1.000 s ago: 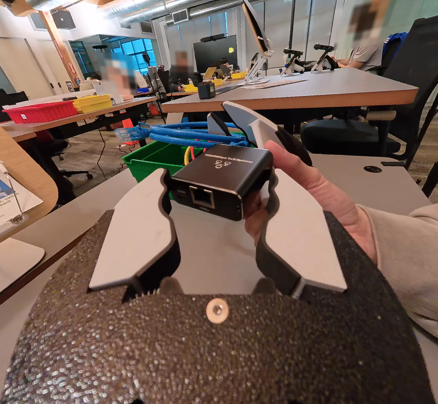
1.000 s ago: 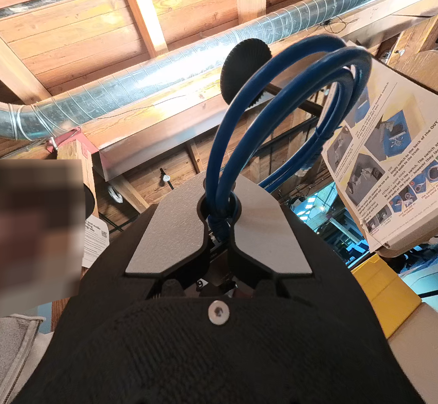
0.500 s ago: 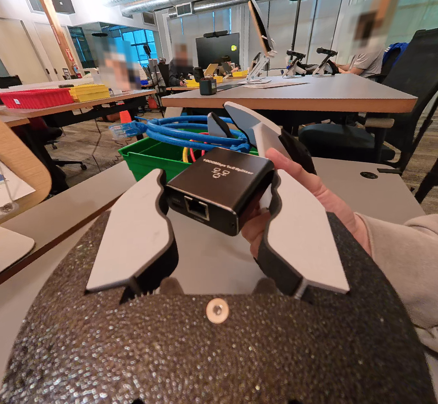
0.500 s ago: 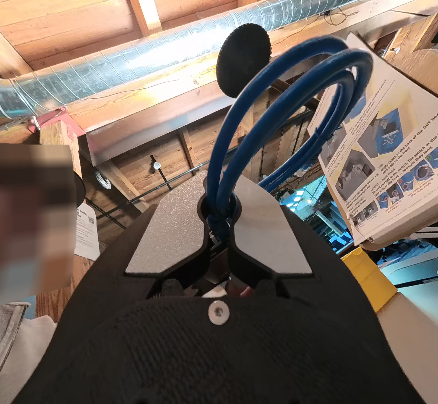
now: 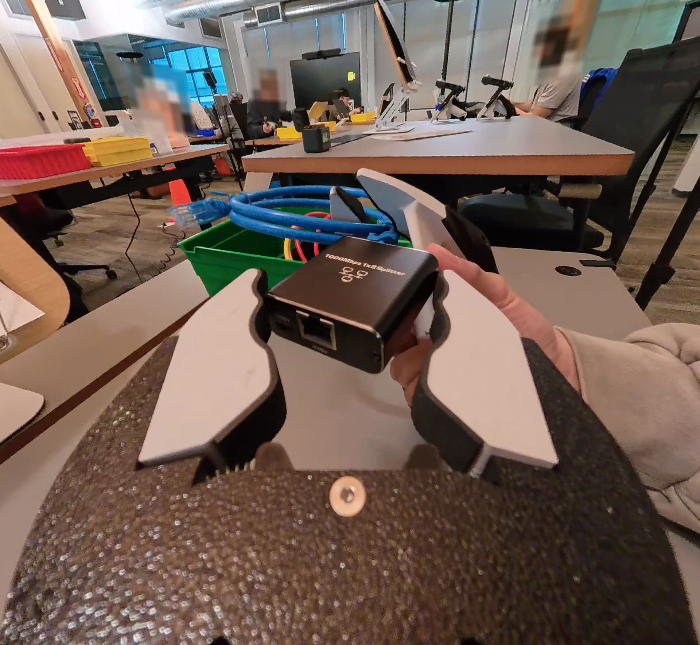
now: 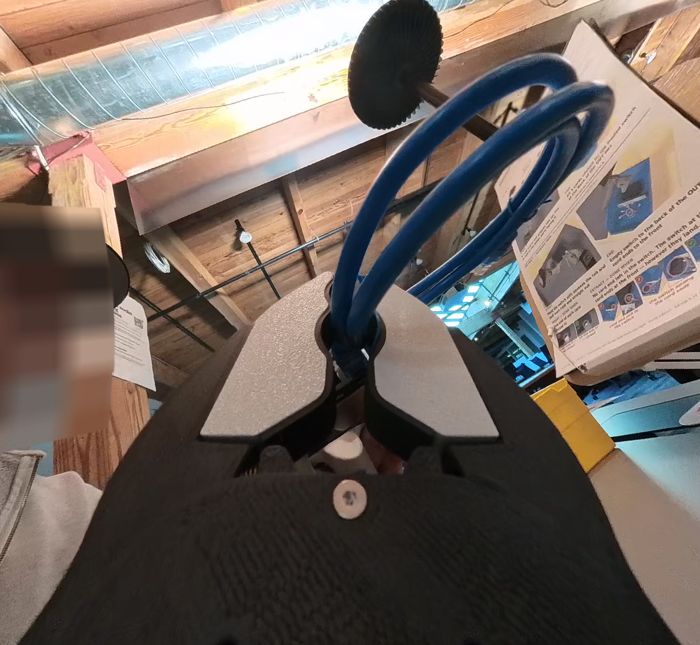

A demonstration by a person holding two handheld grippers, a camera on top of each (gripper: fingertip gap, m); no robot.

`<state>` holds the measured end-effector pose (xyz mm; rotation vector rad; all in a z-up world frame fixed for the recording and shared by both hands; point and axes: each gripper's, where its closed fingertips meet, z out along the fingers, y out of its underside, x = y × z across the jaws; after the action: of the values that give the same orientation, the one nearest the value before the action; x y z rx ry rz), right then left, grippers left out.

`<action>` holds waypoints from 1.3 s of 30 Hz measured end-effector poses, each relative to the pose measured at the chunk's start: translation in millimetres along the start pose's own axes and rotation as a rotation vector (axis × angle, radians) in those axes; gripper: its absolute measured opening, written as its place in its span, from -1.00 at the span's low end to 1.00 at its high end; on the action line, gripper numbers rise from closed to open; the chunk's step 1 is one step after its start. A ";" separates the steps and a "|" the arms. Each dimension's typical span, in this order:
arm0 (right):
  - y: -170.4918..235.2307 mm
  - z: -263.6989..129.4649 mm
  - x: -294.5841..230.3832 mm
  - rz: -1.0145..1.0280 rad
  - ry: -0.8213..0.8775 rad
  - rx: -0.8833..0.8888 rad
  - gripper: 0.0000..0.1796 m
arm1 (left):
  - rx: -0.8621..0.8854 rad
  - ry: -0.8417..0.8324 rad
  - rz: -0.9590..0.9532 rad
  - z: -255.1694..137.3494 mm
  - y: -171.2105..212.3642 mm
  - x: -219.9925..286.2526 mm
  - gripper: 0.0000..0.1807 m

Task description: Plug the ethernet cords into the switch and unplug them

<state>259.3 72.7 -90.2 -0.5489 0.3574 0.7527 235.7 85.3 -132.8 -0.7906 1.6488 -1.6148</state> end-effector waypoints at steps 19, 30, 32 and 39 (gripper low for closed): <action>16.4 2.8 2.9 0.076 -0.001 -0.127 -0.87 | -0.026 0.023 0.032 -6.2 -3.1 -3.0 -0.07; 23.8 4.4 1.4 0.036 0.008 -0.186 -0.87 | -0.056 0.114 0.101 -8.1 -2.4 12.8 -0.28; 20.3 3.4 2.2 0.005 0.022 -0.189 -0.87 | -0.040 0.099 0.117 -5.9 -2.7 14.0 -0.31; 17.5 2.2 3.7 -0.026 0.040 -0.159 -0.87 | -0.052 0.056 0.072 -6.8 -0.4 0.6 -0.07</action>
<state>249.4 86.5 -96.1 -0.7177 0.3286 0.7494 229.8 88.7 -132.5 -0.7088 1.7448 -1.5627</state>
